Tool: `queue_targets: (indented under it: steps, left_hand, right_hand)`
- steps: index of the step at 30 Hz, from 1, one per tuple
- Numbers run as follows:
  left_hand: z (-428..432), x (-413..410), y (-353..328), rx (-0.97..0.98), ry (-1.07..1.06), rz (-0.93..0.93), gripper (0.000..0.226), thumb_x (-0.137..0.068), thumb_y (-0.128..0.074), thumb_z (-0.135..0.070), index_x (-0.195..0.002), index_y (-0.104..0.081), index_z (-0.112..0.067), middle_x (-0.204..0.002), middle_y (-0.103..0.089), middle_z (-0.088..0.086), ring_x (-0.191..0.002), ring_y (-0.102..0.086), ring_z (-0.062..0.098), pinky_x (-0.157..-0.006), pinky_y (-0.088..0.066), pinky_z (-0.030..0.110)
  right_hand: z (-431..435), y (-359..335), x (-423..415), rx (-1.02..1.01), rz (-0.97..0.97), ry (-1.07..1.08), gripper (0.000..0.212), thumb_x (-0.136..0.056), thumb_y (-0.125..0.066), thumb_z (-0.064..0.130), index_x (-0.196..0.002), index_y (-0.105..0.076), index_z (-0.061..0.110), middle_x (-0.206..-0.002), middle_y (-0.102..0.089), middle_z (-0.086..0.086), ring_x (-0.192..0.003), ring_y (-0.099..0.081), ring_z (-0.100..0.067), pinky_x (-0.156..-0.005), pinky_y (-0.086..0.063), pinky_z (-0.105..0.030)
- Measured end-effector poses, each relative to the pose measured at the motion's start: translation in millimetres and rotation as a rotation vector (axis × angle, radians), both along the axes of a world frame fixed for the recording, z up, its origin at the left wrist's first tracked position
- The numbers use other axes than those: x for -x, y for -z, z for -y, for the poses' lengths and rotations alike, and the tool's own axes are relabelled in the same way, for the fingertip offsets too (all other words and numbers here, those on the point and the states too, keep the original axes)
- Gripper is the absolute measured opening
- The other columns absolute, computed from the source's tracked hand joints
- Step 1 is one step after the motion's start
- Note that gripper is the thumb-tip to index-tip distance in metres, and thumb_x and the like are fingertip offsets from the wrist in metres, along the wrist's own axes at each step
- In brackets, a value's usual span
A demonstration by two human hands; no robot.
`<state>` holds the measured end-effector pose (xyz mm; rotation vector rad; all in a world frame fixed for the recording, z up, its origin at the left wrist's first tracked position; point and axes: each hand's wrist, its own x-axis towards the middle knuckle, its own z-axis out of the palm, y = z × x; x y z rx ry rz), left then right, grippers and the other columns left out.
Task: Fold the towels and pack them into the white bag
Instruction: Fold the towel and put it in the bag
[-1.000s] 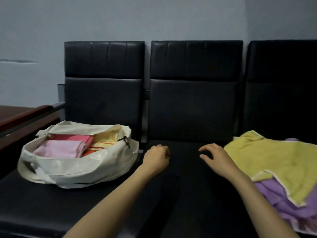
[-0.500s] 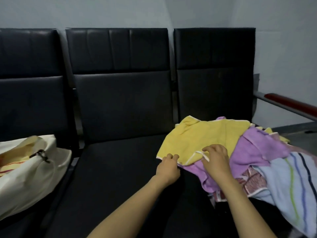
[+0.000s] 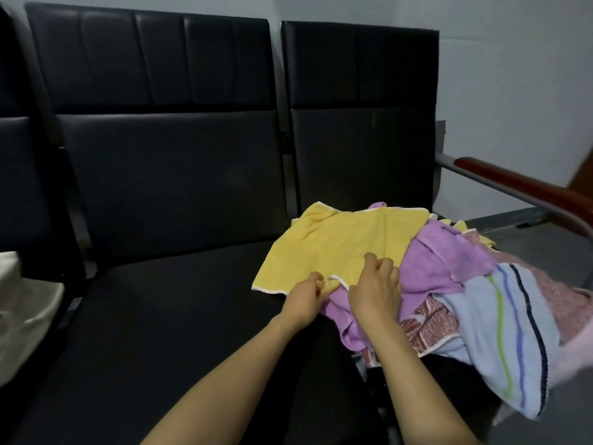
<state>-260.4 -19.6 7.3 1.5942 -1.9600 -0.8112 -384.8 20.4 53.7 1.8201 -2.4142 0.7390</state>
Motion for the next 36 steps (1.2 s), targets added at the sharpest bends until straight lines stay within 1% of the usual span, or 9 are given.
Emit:
queue_targets:
  steps: [3, 9, 15, 20, 22, 25, 30, 33, 36]
  left_hand:
    - [-5, -16, 1, 0.091, 0.063, 0.095, 0.014, -0.095, -0.050, -0.015, -0.098, -0.061, -0.007, -0.098, -0.063, 0.012, -0.094, -0.059, 0.031, -0.075, -0.042, 0.034]
    - [-39, -104, -2, 0.083, 0.072, 0.513, 0.024, -0.097, -0.044, -0.014, -0.112, -0.062, -0.018, -0.111, -0.055, 0.004, -0.102, -0.056, 0.023, -0.084, -0.048, 0.035]
    - [-102, -206, -15, -0.022, -0.178, 0.755, 0.027, -0.096, -0.044, -0.015, -0.115, -0.062, -0.020, -0.116, -0.055, 0.002, -0.106, -0.055, 0.020, -0.084, -0.050, 0.033]
    - [-157, -270, -19, -0.170, -0.497, 0.908, 0.035, -0.096, -0.037, -0.009, -0.126, -0.053, -0.010, -0.128, -0.049, 0.009, -0.120, -0.049, 0.027, -0.095, -0.044, 0.037]
    - [-171, -275, -18, -0.221, -0.542, 0.928, 0.038, -0.097, -0.035, -0.011, -0.133, -0.045, -0.007, -0.134, -0.040, 0.013, -0.124, -0.041, 0.031, -0.100, -0.039, 0.040]
    - [-177, -261, -23, -0.123, -0.495, 0.833, 0.042, -0.096, -0.038, -0.012, -0.138, -0.039, -0.009, -0.137, -0.037, 0.014, -0.126, -0.039, 0.032, -0.102, -0.037, 0.040]
    - [-185, -210, -28, -0.022, -0.206, 0.308, 0.041, -0.095, -0.056, -0.029, -0.134, -0.047, -0.019, -0.129, -0.047, 0.005, -0.110, -0.054, 0.023, -0.095, -0.043, 0.032]
    - [-188, -185, -15, -0.128, -0.012, 0.338, 0.051, -0.093, -0.056, -0.042, -0.139, -0.042, -0.027, -0.139, -0.041, 0.004, -0.122, -0.045, 0.022, -0.104, -0.037, 0.033]
    - [-184, -183, -5, -0.142, 0.054, 0.463, 0.055, -0.095, -0.050, -0.048, -0.144, -0.038, -0.026, -0.152, -0.025, 0.006, -0.138, -0.025, 0.026, -0.115, -0.024, 0.039]
  right_hand:
    - [-1, -1, 1, -0.071, -0.062, -0.001, 0.028, -0.096, -0.045, 0.009, -0.123, -0.048, 0.010, -0.125, -0.049, -0.011, -0.114, -0.045, -0.027, -0.094, -0.034, -0.036]
    - [-5, 2, -32, -0.223, -0.211, -0.297, 0.025, -0.095, -0.044, 0.007, -0.116, -0.056, 0.013, -0.119, -0.053, -0.007, -0.109, -0.050, -0.026, -0.093, -0.037, -0.034]
    - [-33, 30, -120, -0.288, -0.172, -0.878, 0.020, -0.096, -0.043, 0.005, -0.111, -0.053, 0.013, -0.112, -0.050, -0.006, -0.101, -0.052, -0.025, -0.075, -0.038, -0.032]
    - [-75, 28, -180, -0.492, 0.074, -1.215, 0.020, -0.098, -0.045, 0.016, -0.108, -0.062, 0.015, -0.114, -0.060, -0.001, -0.100, -0.055, -0.016, -0.086, -0.045, -0.028]
    - [-80, 24, -187, -0.475, 0.115, -1.206, 0.022, -0.099, -0.046, 0.019, -0.115, -0.062, 0.017, -0.118, -0.060, 0.001, -0.101, -0.055, -0.013, -0.089, -0.046, -0.026]
    - [-65, 23, -173, -0.411, -0.069, -1.055, 0.028, -0.100, -0.041, 0.015, -0.124, -0.056, 0.018, -0.124, -0.053, -0.001, -0.107, -0.053, -0.018, -0.093, -0.046, -0.031]
    - [-43, 24, -143, -0.492, -0.230, -0.922, 0.046, -0.094, -0.042, 0.000, -0.136, -0.049, 0.019, -0.132, -0.045, -0.003, -0.114, -0.048, -0.020, -0.097, -0.044, -0.032]
    - [-42, 22, -133, -0.478, -0.399, -0.895, 0.050, -0.093, -0.045, 0.005, -0.140, -0.042, 0.023, -0.135, -0.044, -0.004, -0.124, -0.042, -0.023, -0.096, -0.040, -0.036]
    - [-43, 22, -128, -0.458, -0.511, -0.814, 0.042, -0.092, -0.043, 0.007, -0.132, -0.046, 0.021, -0.126, -0.050, -0.005, -0.117, -0.046, -0.024, -0.084, -0.036, -0.035]
